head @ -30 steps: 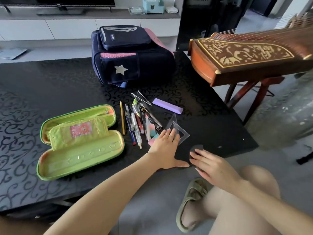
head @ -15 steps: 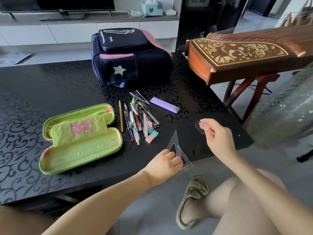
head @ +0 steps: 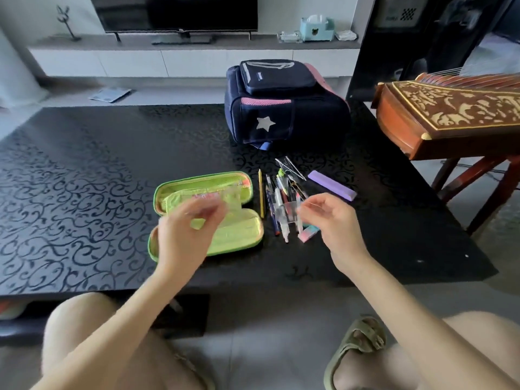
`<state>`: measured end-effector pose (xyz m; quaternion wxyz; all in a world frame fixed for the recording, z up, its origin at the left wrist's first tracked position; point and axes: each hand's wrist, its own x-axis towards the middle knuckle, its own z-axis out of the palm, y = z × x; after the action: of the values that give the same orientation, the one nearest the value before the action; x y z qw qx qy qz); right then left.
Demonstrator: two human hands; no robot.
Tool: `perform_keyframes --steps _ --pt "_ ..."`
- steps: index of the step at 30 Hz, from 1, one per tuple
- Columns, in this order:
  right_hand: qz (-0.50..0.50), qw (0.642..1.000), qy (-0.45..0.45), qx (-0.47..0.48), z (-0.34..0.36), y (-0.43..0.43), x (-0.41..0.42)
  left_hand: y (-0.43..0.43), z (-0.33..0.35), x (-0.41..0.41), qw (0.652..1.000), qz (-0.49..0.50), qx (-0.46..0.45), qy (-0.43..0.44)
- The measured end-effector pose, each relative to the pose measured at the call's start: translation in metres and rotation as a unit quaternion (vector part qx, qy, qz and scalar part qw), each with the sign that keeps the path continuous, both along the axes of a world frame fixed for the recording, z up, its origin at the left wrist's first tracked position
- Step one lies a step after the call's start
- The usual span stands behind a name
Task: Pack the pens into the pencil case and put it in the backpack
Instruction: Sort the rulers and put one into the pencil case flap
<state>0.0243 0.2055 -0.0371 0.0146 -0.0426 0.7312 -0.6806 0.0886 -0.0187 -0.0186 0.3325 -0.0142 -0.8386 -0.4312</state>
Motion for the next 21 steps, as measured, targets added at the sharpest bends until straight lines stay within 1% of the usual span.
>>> perform_keyframes --steps 2,3,4,7,9,10,11,12,13,14,15,16,17,18,19,20,21 --pt "0.027 0.997 0.033 0.058 -0.009 -0.040 -0.001 -0.045 0.003 0.010 0.988 0.058 0.141 -0.041" --pt "0.042 0.993 0.059 0.093 -0.014 -0.058 -0.001 -0.065 0.003 0.014 0.979 0.070 0.188 -0.047" --pt "0.057 0.988 0.080 0.116 -0.019 -0.073 0.000 -0.081 0.003 0.018 0.973 0.077 0.213 -0.053" --pt "0.131 0.973 0.119 0.146 -0.036 -0.112 -0.004 -0.111 0.003 0.029 0.958 0.091 0.262 -0.077" --pt "0.192 0.952 0.156 0.182 -0.045 -0.131 -0.007 -0.123 0.000 0.032 0.951 0.104 0.277 -0.092" --pt "0.213 0.937 0.174 0.216 -0.050 -0.134 -0.011 -0.125 -0.002 0.031 0.948 0.106 0.283 -0.101" --pt "0.228 0.916 0.190 0.269 -0.055 -0.136 -0.016 -0.126 -0.004 0.030 0.946 0.105 0.288 -0.106" --pt "0.241 0.885 0.208 0.339 -0.058 -0.135 -0.020 -0.126 -0.006 0.029 0.944 0.101 0.293 -0.111" --pt "0.254 0.847 0.221 0.412 -0.059 -0.133 -0.024 -0.126 -0.008 0.027 0.943 0.097 0.296 -0.113" --pt "0.264 0.814 0.223 0.467 -0.060 -0.130 -0.025 -0.124 -0.009 0.025 0.943 0.094 0.298 -0.117" --pt "0.267 0.801 0.218 0.490 -0.059 -0.128 -0.026 -0.123 -0.011 0.022 0.941 0.089 0.302 -0.123" --pt "0.258 0.808 0.212 0.485 -0.056 -0.128 -0.025 -0.121 -0.014 0.019 0.939 0.081 0.308 -0.132" --pt "0.239 0.845 0.193 0.439 -0.051 -0.128 -0.023 -0.119 -0.016 0.016 0.937 0.068 0.314 -0.141" --pt "0.220 0.896 0.146 0.356 -0.042 -0.128 -0.018 -0.116 -0.019 0.013 0.934 0.050 0.320 -0.152" --pt "0.224 0.936 0.082 0.258 -0.034 -0.130 -0.013 -0.112 -0.022 0.010 0.931 0.030 0.325 -0.163" --pt "0.239 0.956 0.018 0.168 -0.024 -0.134 -0.010 -0.108 -0.025 0.007 0.928 0.011 0.329 -0.176" --pt "0.249 0.961 -0.020 0.118 -0.017 -0.138 -0.008 -0.102 -0.028 0.004 0.925 -0.004 0.330 -0.188"
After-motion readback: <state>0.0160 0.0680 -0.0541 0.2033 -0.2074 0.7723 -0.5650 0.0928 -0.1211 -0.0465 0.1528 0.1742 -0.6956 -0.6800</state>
